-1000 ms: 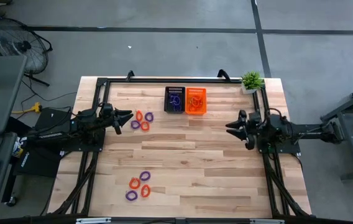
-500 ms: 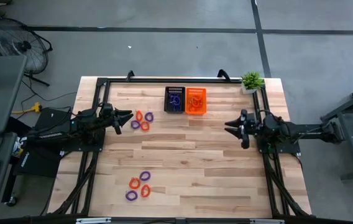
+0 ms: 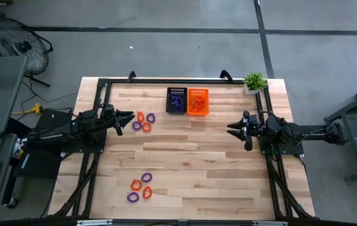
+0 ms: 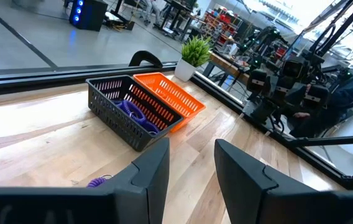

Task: Sort spring keychains
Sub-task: Put the orange spring keychain in the orange bin

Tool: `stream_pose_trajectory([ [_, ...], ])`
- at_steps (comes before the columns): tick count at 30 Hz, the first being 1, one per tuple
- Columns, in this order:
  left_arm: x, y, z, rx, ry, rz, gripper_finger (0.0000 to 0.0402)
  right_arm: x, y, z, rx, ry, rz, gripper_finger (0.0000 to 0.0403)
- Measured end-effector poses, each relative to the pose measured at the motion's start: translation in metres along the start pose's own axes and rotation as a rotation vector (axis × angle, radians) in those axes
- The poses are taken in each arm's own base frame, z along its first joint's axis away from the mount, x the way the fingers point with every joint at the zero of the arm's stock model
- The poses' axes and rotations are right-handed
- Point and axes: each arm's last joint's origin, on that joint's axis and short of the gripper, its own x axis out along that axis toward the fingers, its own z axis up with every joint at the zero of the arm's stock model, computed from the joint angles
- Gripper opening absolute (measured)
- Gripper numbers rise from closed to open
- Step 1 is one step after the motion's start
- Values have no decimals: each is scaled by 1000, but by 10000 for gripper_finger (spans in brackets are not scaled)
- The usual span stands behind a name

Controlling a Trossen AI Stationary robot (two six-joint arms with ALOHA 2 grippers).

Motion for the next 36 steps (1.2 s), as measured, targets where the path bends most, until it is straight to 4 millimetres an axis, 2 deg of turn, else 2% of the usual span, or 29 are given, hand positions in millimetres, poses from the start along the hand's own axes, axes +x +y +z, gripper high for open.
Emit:
stream_pose_trajectory([
  [15,0,0,0,0,2,-4,126,0,0,0,0,1,-1,134],
  [27,-2,-5,-2,60,105,-157,126,0,0,0,0,1,-2,134],
  [36,-2,-12,17,113,204,10,126,0,0,0,1,1,-3,134],
])
